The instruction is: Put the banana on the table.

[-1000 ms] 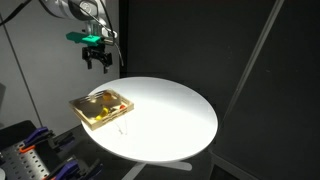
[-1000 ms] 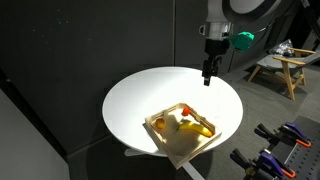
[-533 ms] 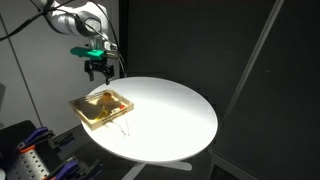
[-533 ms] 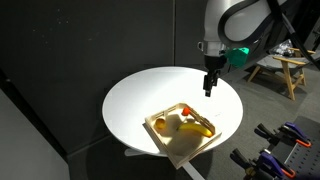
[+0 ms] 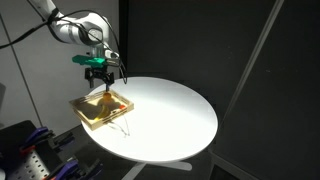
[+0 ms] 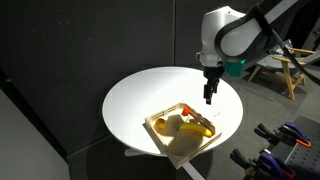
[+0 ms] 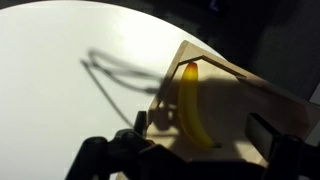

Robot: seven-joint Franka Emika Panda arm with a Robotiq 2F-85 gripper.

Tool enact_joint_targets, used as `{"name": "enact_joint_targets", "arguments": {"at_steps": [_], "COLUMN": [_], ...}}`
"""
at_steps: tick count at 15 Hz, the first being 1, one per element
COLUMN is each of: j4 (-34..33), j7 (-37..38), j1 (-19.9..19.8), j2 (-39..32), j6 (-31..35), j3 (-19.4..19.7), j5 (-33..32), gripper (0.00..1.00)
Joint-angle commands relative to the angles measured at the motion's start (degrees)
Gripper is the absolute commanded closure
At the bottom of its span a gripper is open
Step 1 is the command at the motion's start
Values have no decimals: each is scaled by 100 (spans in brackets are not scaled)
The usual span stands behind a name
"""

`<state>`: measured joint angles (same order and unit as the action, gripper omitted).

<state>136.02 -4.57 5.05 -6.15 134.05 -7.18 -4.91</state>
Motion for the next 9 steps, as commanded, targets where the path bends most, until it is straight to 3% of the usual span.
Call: {"name": "enact_joint_targets", "arguments": {"at_steps": [1,9], "j4": [-10,42], "j7": [-5,-135], "j1": [39,33], "j2": [2,-16], "j6": [-13,132], "j3": [38,31], "j5": [8,-8], "gripper": [0,0]}}
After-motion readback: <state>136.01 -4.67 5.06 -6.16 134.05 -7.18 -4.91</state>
